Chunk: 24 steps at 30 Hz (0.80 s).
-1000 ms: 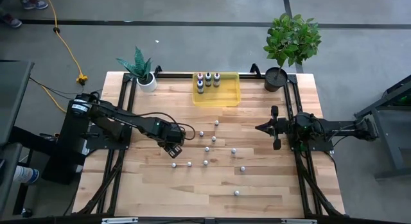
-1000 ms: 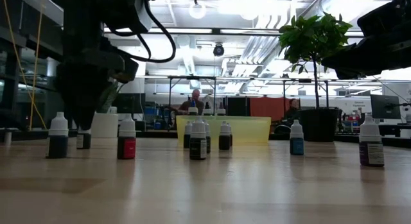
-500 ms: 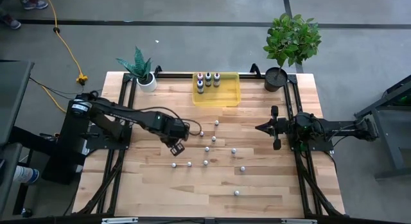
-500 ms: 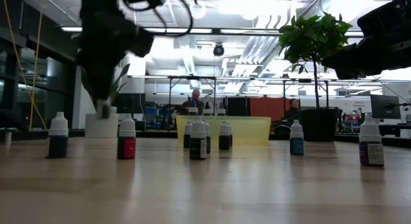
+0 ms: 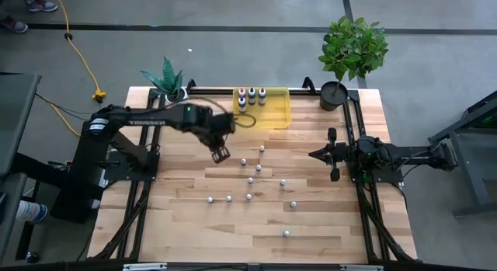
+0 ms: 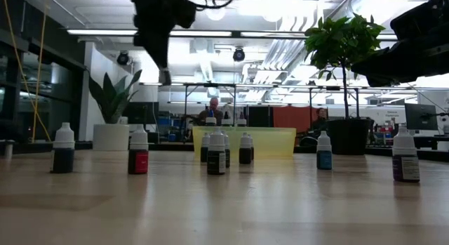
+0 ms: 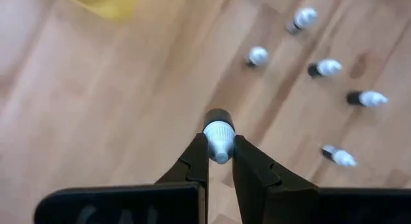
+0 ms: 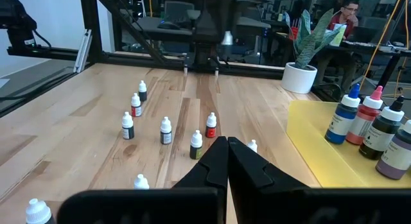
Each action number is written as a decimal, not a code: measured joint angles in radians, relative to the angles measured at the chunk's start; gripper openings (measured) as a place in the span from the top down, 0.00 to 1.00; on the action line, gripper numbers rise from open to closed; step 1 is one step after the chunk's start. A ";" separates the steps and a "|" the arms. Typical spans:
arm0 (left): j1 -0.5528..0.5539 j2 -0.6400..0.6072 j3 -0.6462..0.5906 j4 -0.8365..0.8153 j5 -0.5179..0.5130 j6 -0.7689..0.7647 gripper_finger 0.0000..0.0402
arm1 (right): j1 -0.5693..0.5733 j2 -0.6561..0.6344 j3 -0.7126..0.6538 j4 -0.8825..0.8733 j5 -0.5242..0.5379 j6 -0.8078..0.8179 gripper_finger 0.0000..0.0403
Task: Pick & Place food coloring
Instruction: Put the small black food coloring bottle into the yellow bin
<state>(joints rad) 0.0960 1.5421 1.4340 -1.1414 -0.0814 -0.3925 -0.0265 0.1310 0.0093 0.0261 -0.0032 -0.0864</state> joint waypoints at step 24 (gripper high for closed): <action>0.264 0.639 0.707 -0.257 -0.080 0.130 0.93 | 0.000 0.000 0.000 0.000 0.000 0.000 1.00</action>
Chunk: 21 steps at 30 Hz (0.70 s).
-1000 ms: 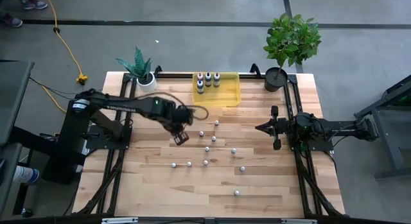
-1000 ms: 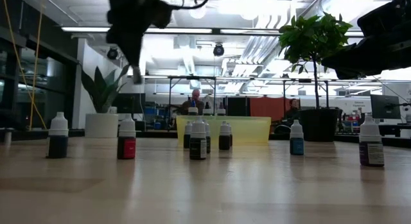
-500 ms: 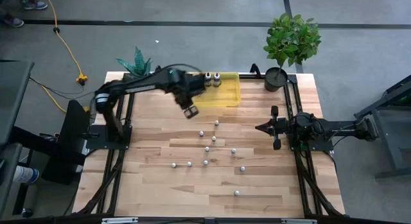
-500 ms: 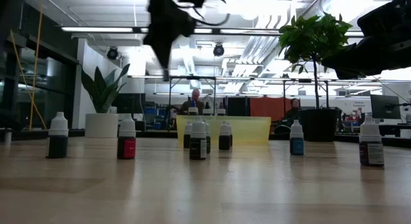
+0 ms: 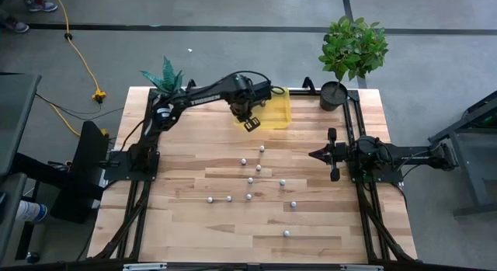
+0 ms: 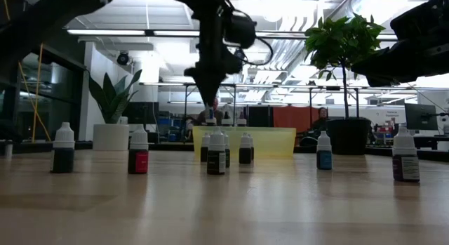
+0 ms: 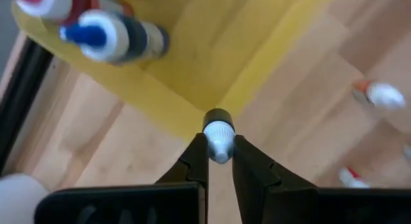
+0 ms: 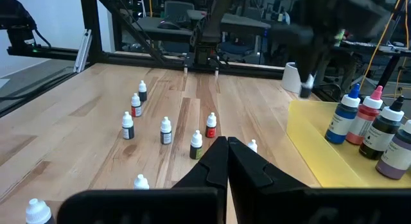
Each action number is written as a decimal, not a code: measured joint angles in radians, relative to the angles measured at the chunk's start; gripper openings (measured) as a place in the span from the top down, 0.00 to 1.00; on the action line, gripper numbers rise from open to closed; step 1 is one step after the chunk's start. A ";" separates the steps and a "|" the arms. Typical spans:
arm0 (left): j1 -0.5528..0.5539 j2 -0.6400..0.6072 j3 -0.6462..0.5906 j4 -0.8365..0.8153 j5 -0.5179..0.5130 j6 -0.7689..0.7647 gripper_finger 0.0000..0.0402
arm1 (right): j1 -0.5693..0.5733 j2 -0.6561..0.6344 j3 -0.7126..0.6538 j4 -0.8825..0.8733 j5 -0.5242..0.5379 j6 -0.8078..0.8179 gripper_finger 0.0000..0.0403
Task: Pick & Place food coloring
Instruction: Put the small black food coloring bottle into the yellow bin
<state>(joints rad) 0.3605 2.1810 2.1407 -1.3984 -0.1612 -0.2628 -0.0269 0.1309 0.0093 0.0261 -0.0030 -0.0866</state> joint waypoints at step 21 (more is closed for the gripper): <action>0.037 0.019 -0.196 0.246 -0.008 -0.134 0.93 | 0.000 0.000 0.000 0.000 0.000 0.000 1.00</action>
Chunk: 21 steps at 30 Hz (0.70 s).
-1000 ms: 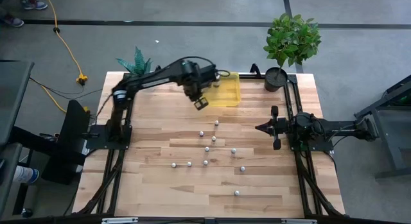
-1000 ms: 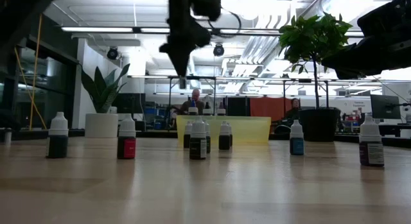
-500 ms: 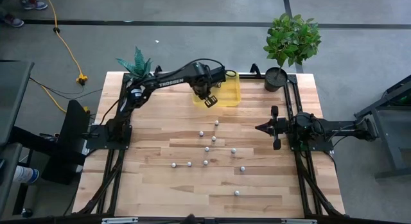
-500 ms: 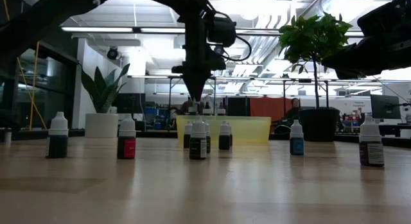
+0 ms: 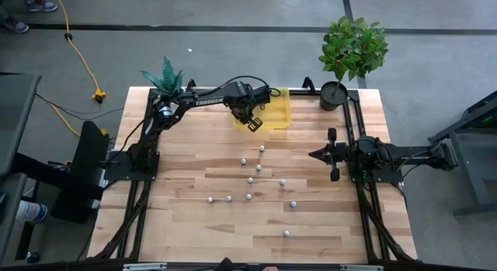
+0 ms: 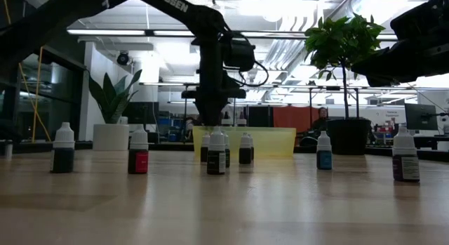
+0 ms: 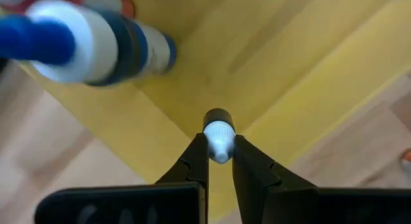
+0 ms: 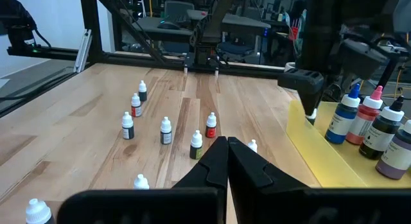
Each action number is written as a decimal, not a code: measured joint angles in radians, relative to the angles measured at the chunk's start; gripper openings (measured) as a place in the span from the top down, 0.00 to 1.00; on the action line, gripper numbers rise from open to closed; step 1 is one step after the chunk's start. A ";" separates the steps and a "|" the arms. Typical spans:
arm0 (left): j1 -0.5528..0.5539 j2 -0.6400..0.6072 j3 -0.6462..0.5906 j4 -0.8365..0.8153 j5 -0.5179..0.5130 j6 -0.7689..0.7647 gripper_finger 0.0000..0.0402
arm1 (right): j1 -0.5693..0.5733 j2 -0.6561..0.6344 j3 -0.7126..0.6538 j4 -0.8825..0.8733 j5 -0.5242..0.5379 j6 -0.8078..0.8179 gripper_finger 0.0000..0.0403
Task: Pick & Place food coloring
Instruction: Put the small black food coloring bottle into the yellow bin
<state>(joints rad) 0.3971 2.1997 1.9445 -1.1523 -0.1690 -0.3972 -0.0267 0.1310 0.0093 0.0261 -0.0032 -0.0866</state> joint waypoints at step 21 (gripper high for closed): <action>0.024 -0.003 -0.120 0.142 0.026 -0.157 0.93 | 0.000 0.000 0.000 0.000 0.000 0.000 1.00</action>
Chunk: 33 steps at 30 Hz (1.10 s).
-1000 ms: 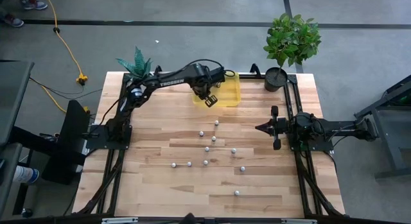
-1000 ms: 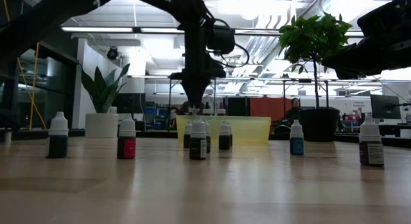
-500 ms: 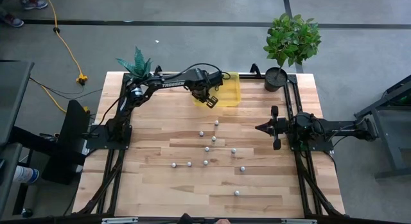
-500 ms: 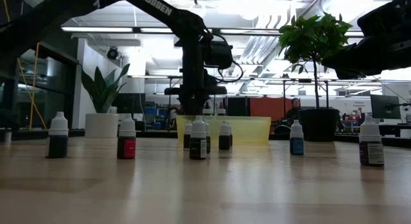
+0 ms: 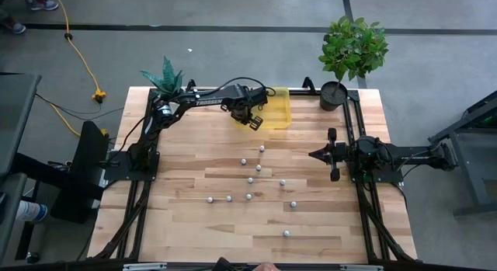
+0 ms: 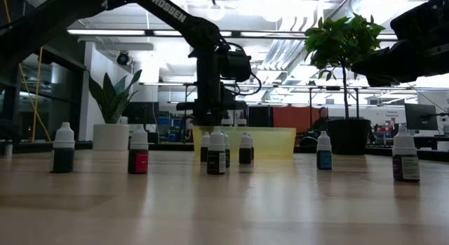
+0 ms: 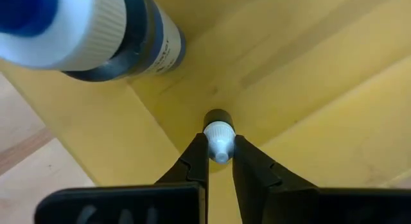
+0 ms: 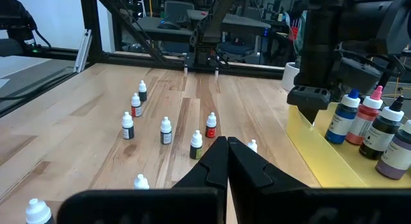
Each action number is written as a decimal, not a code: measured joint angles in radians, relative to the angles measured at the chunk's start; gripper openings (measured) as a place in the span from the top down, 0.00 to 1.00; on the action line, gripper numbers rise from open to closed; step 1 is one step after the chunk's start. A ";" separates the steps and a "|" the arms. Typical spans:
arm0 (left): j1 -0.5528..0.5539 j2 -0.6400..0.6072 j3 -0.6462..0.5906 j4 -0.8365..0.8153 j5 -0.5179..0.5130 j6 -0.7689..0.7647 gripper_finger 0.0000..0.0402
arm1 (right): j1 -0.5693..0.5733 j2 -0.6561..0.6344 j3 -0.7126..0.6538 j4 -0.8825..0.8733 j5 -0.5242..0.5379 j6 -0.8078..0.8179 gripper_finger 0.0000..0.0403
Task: Pick & Place food coloring
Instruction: Put the small black food coloring bottle into the yellow bin, then put the small orange food coloring bottle into the yellow bin
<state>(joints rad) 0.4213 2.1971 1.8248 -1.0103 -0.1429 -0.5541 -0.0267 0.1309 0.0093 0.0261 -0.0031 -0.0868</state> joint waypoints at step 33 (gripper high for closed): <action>-0.003 0.002 0.122 -0.087 -0.029 0.053 0.69 | 0.000 0.000 0.000 0.000 0.000 0.000 1.00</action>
<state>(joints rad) 0.4187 2.1990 1.9472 -1.0974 -0.1717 -0.5007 -0.0265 0.1310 0.0093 0.0261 -0.0031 -0.0866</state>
